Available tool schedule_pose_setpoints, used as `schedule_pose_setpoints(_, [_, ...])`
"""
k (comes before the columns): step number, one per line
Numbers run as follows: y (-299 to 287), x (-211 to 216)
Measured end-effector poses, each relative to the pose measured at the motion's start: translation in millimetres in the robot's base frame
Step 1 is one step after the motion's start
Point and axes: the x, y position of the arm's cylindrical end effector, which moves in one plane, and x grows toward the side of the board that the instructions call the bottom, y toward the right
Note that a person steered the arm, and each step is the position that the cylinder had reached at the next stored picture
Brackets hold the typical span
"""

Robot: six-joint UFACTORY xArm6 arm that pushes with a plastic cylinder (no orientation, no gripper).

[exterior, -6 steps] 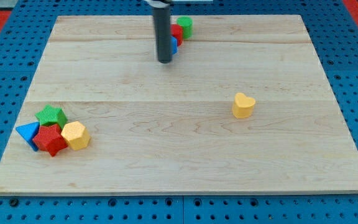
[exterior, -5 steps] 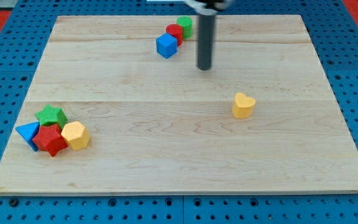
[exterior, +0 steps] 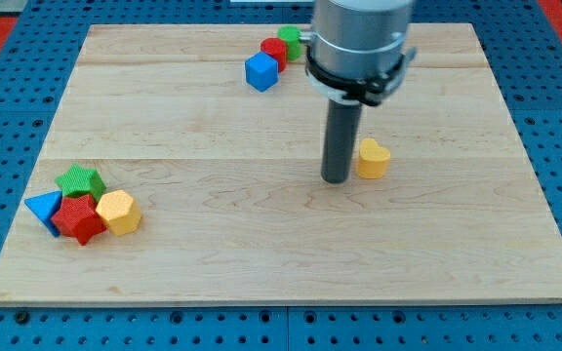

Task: Push the yellow heart closer to the blue cube

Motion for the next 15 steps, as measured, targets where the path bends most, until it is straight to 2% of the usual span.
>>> schedule_pose_setpoints(1, [8.7, -11.5])
schedule_pose_setpoints(3, [89.0, 27.2])
schedule_pose_setpoints(4, [110.0, 15.8])
schedule_pose_setpoints(6, [82.7, 8.0])
schedule_pose_setpoints(11, [19.4, -59.3])
schedule_pose_setpoints(15, [-64.7, -86.9])
